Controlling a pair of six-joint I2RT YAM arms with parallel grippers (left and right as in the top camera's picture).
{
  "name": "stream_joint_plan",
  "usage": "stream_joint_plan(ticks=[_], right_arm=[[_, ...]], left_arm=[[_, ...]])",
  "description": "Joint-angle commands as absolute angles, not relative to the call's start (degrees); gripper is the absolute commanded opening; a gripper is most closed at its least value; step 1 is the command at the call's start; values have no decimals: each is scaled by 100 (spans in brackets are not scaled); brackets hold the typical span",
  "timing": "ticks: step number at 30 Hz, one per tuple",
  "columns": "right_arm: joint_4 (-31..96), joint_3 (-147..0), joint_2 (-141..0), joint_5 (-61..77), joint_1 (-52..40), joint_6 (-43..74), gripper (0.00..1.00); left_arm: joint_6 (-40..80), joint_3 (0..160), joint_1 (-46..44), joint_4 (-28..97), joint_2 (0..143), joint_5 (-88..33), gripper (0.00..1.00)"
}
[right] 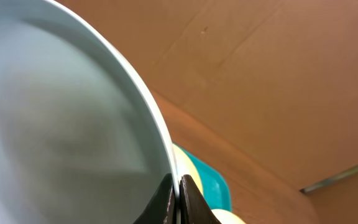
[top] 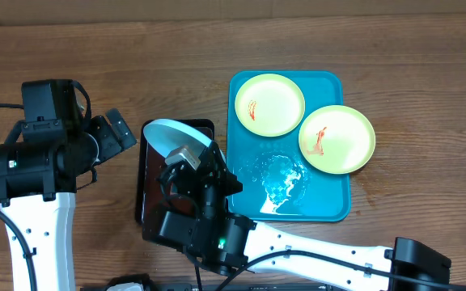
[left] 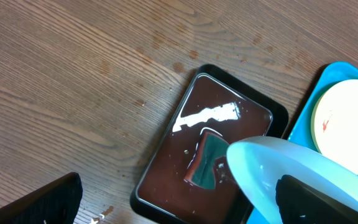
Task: Clean dirty plates on tray and stack at the side
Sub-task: 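Carry the white plate right and set it on the table beside the blue tray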
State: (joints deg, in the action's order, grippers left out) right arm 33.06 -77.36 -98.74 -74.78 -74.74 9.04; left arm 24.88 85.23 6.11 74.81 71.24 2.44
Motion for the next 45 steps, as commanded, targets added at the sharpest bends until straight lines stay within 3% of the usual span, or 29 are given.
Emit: stream_joint_plan(ticks=[1,9,16,23,32,37,45], right_arm=[[3389,-7924,-9653,-6473,-7081,1640,4],[3800,-7990,-9437,-2447,-5435,2309,4],[4563,-8506,-8353,156,-3216,2561,4],[5610,-8552,-7881,246,-152,2832,4],[6761,-8545,-9113,-36,3249,2810,4],[7008,-8416,-9968,-45,3966,2768,4],[6320,-7205,-10294,-250,3715,2766,4]], left_arm=[[2399,8656,639,7478,7087,340,100],[2399,8656,639,7478,7087,340,100],[2399,8656,639,7478,7087,340,100],[2399,8656,639,7478,7087,340,100],[2399,8656,639,7478,7087,340,100],[2399,8656,639,7478,7087,340,100],[2399,8656,639,7478,7087,340,100]])
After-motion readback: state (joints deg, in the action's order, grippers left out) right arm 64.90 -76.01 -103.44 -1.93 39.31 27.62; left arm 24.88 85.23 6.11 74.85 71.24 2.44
